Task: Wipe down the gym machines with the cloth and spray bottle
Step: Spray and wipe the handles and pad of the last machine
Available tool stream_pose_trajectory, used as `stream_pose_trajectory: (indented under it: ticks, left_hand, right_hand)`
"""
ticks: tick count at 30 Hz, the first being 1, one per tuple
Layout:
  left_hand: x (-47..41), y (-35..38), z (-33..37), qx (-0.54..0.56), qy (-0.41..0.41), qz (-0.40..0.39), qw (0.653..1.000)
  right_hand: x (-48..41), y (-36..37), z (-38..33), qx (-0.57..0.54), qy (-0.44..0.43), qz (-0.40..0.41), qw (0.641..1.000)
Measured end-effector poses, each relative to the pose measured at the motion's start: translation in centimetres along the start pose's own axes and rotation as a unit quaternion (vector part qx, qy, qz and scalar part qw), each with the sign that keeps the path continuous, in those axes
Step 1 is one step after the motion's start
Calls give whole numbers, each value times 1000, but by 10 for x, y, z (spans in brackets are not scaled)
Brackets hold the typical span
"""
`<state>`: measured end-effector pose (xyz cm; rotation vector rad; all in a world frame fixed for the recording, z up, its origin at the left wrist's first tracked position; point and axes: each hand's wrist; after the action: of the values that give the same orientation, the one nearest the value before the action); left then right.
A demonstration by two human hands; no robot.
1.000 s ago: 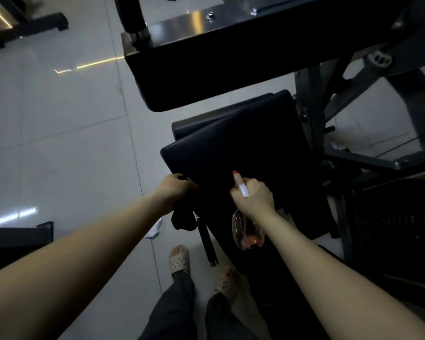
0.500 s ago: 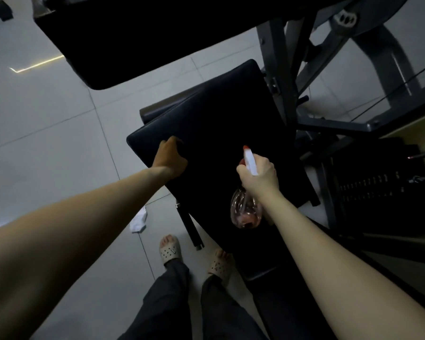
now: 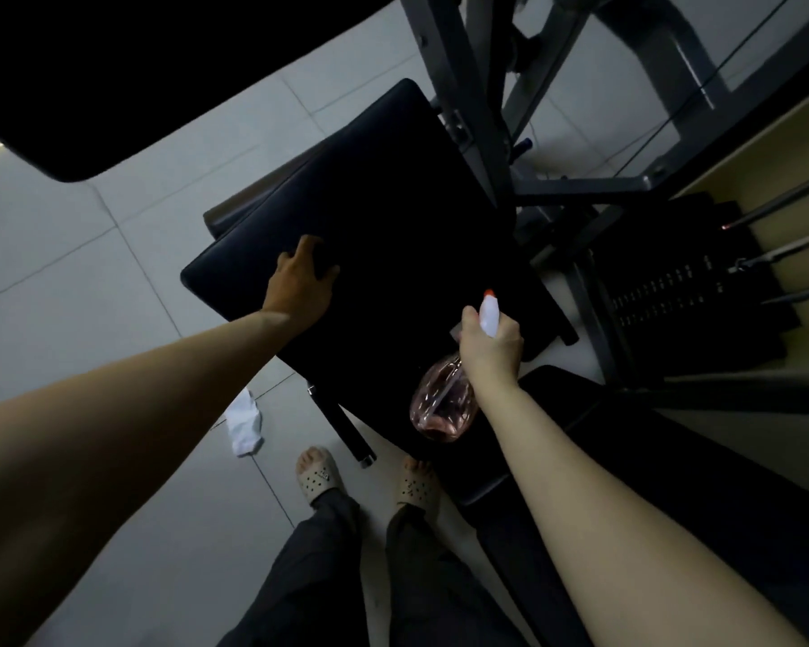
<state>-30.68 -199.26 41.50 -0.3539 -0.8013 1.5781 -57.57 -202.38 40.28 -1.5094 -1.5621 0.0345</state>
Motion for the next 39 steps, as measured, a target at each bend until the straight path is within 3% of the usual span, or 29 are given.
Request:
stream_pose_trajectory:
  ticks: [5,8,14,18,22,30,32,37,39]
  left_hand:
    - [-9,12,15,26,-26,-46,998]
    - [-9,19,20,14,-9,-73,997]
    - [21,11,4,-3,24,-53,998]
    - [54,-3,-14,37,-24,-9,999]
    - [84,-21,-28,63,-75,28,995]
    - [108,-55,-66,69,-76,21,994]
    - [105,-62,-80,70,-69,7,995]
    - [96,-75,-106,67,-27,-47,996]
    - [94,-77,-110,60,-9,-74,995]
  right_hand:
    - [7,1,14,-71,124,23,989]
    - [10,9,25,-93,134,19,986]
    - [36,27,18,-13,24,-17,999]
    - [57,54,3,54,-81,-81,992]
    - [78,81,-7,121,-187,-84,971]
    - [110,131,-2,206,-226,-55,951]
    - [117,146,8,206,-219,-41,953]
    - [146,180,35,140,-135,85,977]
    - [158,191,49,114,-89,83,986]
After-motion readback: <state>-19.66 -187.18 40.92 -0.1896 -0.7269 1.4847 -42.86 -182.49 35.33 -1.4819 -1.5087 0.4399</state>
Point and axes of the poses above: each hand's wrist, its own x-axis away from the middle knuckle, its own y-axis out of the palm, z = x × y, and after that the axes turned 14 degrees about y, right-handed
